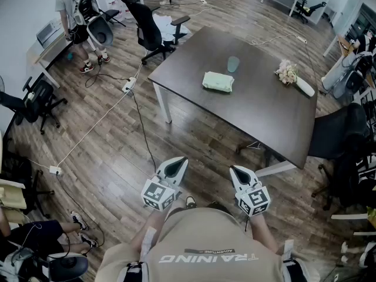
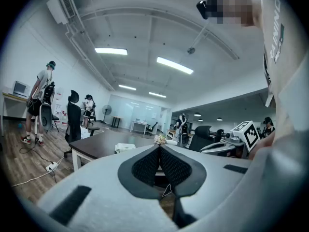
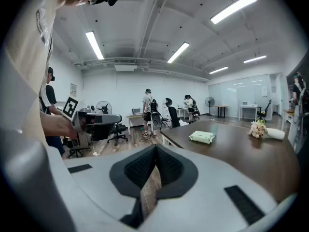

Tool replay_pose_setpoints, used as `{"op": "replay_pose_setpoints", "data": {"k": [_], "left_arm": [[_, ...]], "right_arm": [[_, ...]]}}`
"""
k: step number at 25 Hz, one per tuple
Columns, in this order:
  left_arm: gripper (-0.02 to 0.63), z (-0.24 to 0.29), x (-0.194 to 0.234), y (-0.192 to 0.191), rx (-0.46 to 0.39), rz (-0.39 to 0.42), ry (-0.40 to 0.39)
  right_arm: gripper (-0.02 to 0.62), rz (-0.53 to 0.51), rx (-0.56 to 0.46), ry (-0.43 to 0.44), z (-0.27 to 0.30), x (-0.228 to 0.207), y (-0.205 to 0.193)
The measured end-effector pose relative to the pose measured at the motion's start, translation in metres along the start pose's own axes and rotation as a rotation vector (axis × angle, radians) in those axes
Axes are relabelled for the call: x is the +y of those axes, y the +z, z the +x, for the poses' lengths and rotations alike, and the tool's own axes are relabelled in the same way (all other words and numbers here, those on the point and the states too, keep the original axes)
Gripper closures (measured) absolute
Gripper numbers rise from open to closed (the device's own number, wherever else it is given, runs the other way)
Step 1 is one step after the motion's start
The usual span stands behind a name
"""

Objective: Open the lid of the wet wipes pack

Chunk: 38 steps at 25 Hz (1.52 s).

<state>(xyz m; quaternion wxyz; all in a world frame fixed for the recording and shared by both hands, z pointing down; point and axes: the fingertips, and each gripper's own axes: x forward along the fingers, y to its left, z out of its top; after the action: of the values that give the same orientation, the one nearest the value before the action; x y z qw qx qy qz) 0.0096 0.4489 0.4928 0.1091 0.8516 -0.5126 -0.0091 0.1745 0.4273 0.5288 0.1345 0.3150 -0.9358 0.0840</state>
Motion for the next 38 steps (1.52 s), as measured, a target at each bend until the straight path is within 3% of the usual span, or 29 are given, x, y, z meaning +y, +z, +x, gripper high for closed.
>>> {"op": "replay_pose_setpoints", "data": {"k": [7, 13, 18, 22, 27, 29, 31, 33, 38], "left_arm": [[0.597, 0.012, 0.011, -0.005, 0.020, -0.022, -0.081], [0.597, 0.035, 0.021, -0.013, 0.044, -0.044, -0.096], [0.597, 0.064, 0.028, -0.017, 0.069, -0.080, -0.099], [0.597, 0.088, 0.033, 0.000, 0.062, -0.112, -0.071], [0.597, 0.141, 0.037, 0.019, 0.098, -0.059, -0.077], [0.597, 0.162, 0.030, 0.031, 0.087, -0.033, -0.079], [0.597, 0.179, 0.025, 0.046, 0.063, -0.020, -0.067], [0.597, 0.187, 0.022, 0.054, 0.045, -0.047, -0.050], [0.597, 0.199, 0.032, 0.044, 0.074, -0.118, -0.026]], "right_arm": [[0.581, 0.032, -0.011, -0.099, 0.021, -0.015, 0.009], [0.581, 0.060, 0.041, -0.091, 0.025, -0.024, -0.006], [0.581, 0.066, 0.032, -0.072, 0.043, -0.045, -0.005], [0.581, 0.082, 0.000, -0.041, 0.063, -0.073, 0.009], [0.581, 0.086, -0.075, 0.008, 0.093, -0.118, 0.038], [0.581, 0.068, -0.064, 0.019, 0.096, -0.133, 0.034], [0.580, -0.014, -0.018, 0.023, 0.099, -0.142, 0.028], [0.580, -0.074, 0.012, 0.048, 0.103, -0.143, 0.025], [0.580, -0.069, 0.015, 0.116, 0.125, -0.152, 0.026]]}}
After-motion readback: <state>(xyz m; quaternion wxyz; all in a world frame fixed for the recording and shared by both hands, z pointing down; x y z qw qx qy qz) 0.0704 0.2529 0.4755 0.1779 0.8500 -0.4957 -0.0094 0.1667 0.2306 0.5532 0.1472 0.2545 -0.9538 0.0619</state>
